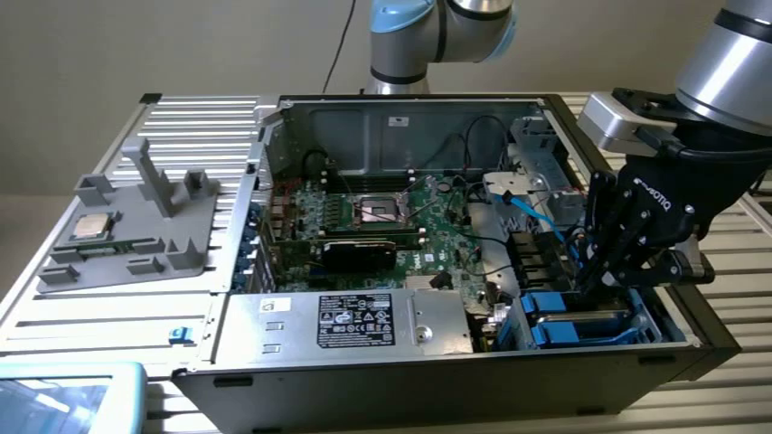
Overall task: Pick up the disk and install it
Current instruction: 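Insert the first disk wire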
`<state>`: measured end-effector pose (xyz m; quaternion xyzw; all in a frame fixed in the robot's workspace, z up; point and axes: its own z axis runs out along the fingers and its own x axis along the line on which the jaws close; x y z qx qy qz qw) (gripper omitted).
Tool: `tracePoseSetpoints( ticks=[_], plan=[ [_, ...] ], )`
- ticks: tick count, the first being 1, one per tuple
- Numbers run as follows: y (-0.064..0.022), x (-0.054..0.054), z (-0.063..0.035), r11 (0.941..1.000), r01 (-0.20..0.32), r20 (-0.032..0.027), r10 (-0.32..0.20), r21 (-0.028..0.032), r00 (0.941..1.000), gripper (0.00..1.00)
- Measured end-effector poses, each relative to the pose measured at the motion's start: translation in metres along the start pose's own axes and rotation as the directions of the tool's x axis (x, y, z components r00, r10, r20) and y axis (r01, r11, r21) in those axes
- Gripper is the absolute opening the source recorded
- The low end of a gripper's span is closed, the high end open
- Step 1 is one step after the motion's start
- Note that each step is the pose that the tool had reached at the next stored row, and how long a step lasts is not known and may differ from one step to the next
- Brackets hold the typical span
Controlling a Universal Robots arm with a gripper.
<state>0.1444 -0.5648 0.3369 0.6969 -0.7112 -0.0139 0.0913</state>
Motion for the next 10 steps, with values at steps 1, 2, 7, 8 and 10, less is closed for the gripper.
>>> tracePoseSetpoints(
  ticks=[1,2,7,8,10],
  plan=[
    [0.0000,0.0000,0.0000,1.0000,0.000,-0.0019,0.000,0.0000,1.0000,0.17],
    [0.0000,-0.0001,0.0001,1.0000,-0.001,-0.0042,0.001,0.0001,1.0000,0.17],
    [0.0000,-0.0006,0.0002,1.0000,-0.002,-0.0095,0.002,0.0001,1.0000,0.17],
    [0.0000,-0.0006,0.0002,1.0000,-0.002,-0.0095,0.002,0.0001,1.0000,0.17],
    [-0.0001,-0.0006,0.0002,1.0000,-0.002,-0.0095,0.002,0.0003,1.0000,0.17]
  ],
)
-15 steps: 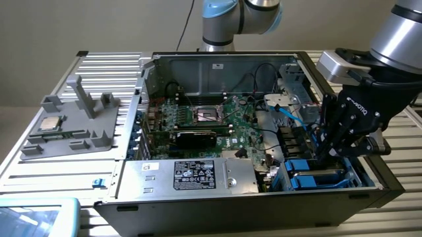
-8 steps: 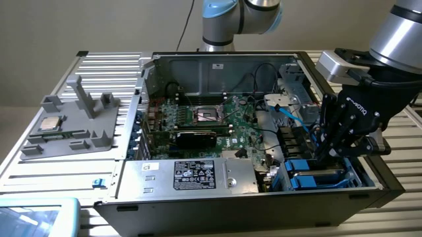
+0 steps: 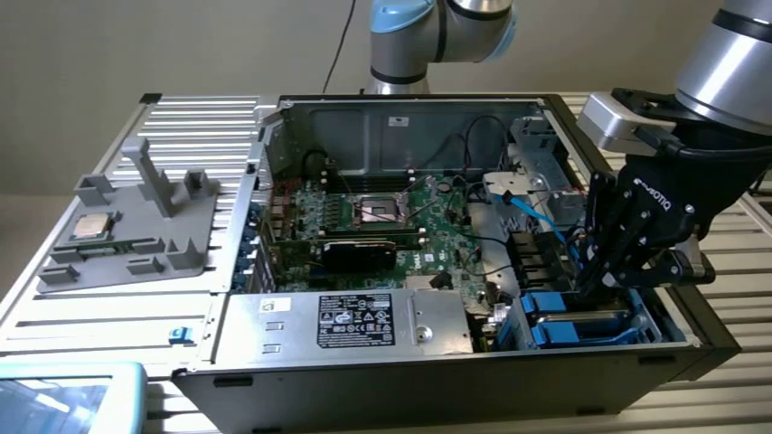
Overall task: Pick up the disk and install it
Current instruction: 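Insert the first disk wire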
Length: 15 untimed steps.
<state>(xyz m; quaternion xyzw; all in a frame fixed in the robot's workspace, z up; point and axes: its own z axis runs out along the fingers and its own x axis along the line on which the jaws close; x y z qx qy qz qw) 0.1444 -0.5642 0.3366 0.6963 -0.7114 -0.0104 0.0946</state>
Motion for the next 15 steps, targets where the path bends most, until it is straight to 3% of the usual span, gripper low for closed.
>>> tracePoseSetpoints(
  ticks=[4,8,15],
  plan=[
    [0.0004,-0.0002,0.0010,1.0000,-0.001,0.0002,0.001,0.0068,1.0000,0.17],
    [0.0009,-0.0002,0.0014,1.0000,-0.001,-0.0004,0.001,0.0075,1.0000,0.17],
    [0.0018,-0.0016,0.0028,1.0000,-0.003,-0.0130,0.003,0.0085,0.9999,0.17]
  ],
)
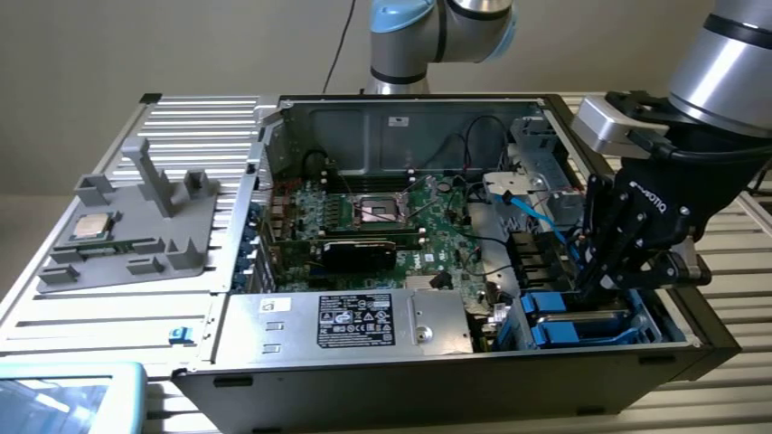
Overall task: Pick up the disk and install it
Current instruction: 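Insert the first disk wire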
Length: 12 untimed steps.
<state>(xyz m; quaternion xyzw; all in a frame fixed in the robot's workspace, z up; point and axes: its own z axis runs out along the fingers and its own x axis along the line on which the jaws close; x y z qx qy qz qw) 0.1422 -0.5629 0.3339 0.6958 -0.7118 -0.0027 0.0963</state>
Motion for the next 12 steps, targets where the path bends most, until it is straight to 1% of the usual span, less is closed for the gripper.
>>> tracePoseSetpoints(
  ticks=[4,12],
  plan=[
    [0.0001,-0.0023,0.0002,1.0000,-0.001,-0.0037,0.001,0.0000,1.0000,0.17],
    [-0.0005,-0.0022,0.0003,1.0000,-0.001,-0.0038,0.001,0.0000,1.0000,0.17]
  ],
)
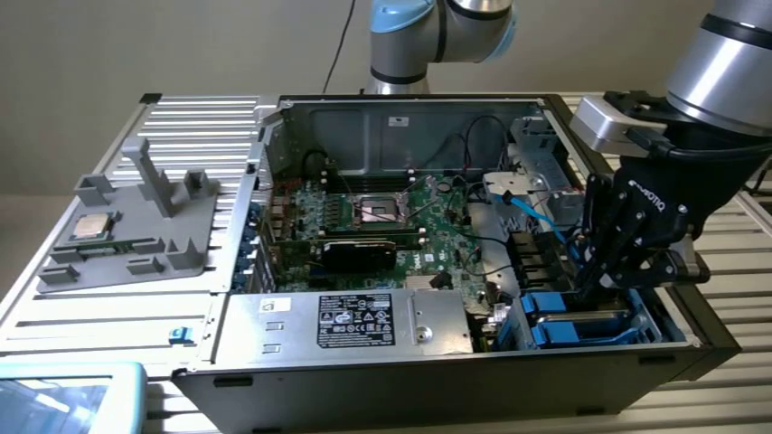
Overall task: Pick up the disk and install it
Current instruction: 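Insert the first disk wire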
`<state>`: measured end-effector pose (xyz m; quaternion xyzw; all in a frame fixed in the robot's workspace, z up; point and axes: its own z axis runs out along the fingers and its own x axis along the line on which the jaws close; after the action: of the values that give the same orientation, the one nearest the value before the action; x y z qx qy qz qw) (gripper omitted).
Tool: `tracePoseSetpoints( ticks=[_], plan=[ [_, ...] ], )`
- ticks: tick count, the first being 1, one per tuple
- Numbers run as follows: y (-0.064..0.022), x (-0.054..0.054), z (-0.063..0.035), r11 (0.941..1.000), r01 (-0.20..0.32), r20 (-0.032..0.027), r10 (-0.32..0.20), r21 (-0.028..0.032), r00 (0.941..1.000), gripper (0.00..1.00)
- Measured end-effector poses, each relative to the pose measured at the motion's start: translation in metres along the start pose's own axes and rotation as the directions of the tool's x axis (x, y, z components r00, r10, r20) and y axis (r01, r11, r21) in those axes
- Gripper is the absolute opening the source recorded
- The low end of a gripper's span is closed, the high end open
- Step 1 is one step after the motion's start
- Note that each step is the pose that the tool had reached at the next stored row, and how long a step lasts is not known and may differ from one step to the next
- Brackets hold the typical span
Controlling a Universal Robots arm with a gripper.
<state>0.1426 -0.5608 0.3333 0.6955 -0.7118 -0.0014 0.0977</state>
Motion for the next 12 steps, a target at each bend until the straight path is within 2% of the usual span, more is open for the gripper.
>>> tracePoseSetpoints(
  ticks=[12],
  plan=[
    [-0.0004,0.0005,0.0011,1.0000,-0.002,0.0001,0.002,-0.0002,1.0000,0.17]
  ],
)
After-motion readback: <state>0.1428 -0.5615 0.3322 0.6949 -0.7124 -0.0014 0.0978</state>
